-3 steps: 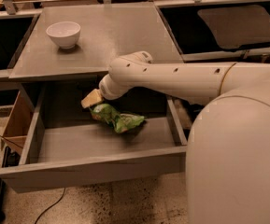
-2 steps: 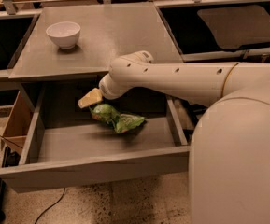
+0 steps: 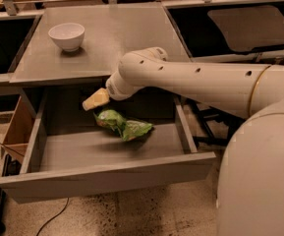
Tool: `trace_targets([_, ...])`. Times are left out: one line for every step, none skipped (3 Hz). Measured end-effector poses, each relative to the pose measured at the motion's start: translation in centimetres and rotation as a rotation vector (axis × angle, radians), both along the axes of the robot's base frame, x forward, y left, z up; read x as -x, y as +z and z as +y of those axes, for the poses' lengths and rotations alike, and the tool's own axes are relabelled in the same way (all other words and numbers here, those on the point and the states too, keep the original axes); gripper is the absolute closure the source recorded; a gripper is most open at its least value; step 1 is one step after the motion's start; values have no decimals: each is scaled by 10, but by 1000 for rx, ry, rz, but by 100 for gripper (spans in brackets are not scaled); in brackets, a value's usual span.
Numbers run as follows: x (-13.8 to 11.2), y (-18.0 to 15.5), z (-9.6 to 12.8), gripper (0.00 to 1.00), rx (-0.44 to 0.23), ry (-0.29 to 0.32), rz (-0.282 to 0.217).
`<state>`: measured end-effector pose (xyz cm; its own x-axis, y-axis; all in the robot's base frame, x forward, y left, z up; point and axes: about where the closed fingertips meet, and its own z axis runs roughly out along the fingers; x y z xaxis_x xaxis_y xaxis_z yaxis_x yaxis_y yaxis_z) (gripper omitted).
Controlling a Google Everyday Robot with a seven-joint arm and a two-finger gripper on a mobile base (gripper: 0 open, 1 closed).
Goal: Place green rice chip bag into top drawer
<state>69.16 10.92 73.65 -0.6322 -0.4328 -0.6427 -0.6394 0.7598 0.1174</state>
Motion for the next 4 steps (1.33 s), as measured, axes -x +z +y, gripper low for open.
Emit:
trace_targets([13,17,-8,0,-1,47,26])
trace_targets([36,26,-28,0,5,133,112])
trace_targets([54,29,-39,0,6,221,188])
trace_targets([64,47,-49,0,22,289,202])
